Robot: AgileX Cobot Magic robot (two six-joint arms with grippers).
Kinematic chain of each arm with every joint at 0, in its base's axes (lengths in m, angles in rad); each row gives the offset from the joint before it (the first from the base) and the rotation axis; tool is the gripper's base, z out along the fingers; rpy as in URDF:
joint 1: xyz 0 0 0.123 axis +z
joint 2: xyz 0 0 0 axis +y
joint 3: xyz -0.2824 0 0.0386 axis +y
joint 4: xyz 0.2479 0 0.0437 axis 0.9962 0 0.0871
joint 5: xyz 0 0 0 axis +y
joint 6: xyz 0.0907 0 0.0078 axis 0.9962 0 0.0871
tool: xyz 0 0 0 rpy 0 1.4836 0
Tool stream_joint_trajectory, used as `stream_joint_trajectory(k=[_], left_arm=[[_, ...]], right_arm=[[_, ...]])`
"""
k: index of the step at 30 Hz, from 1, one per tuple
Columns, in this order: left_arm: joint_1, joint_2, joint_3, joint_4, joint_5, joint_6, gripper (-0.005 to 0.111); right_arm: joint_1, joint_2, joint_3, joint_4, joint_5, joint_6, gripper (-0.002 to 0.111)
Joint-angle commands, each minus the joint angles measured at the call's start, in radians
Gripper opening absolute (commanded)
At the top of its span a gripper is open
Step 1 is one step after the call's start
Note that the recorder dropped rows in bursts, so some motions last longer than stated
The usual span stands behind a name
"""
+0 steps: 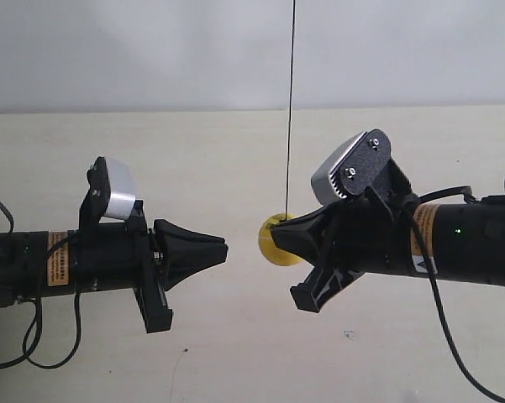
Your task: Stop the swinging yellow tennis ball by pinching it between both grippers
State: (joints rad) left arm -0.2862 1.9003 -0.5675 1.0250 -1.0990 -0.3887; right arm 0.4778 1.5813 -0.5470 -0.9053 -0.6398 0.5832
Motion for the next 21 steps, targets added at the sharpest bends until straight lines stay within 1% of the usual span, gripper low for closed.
stream_joint_trajectory(k=[1,4,11,14,19,21], left_arm=[[-0.003,0.002,-0.003,0.007,-0.010,0.005,0.005],[-0.003,0.002,-0.003,0.007,-0.010,0.005,0.005],[-0.003,0.002,-0.003,0.007,-0.010,0.005,0.005],[-0.003,0.002,-0.003,0.007,-0.010,0.005,0.005],[-0.003,0.002,-0.003,0.007,-0.008,0.005,0.005],[-0.003,0.002,-0.003,0.007,-0.008,0.005,0.005]], right_arm=[[0.000,-0.029,0.001,-0.052,-0.001,0.039,0.000],[0.000,-0.036,0.001,-0.052,0.001,0.039,0.000],[0.000,-0.034,0.001,-0.052,0.079,0.037,0.000],[0.000,-0.033,0.001,-0.064,0.100,0.064,0.000],[0.005,-0.033,0.036,-0.085,0.028,0.067,0.000],[0.022,-0.033,0.038,-0.105,0.032,0.069,0.000]])
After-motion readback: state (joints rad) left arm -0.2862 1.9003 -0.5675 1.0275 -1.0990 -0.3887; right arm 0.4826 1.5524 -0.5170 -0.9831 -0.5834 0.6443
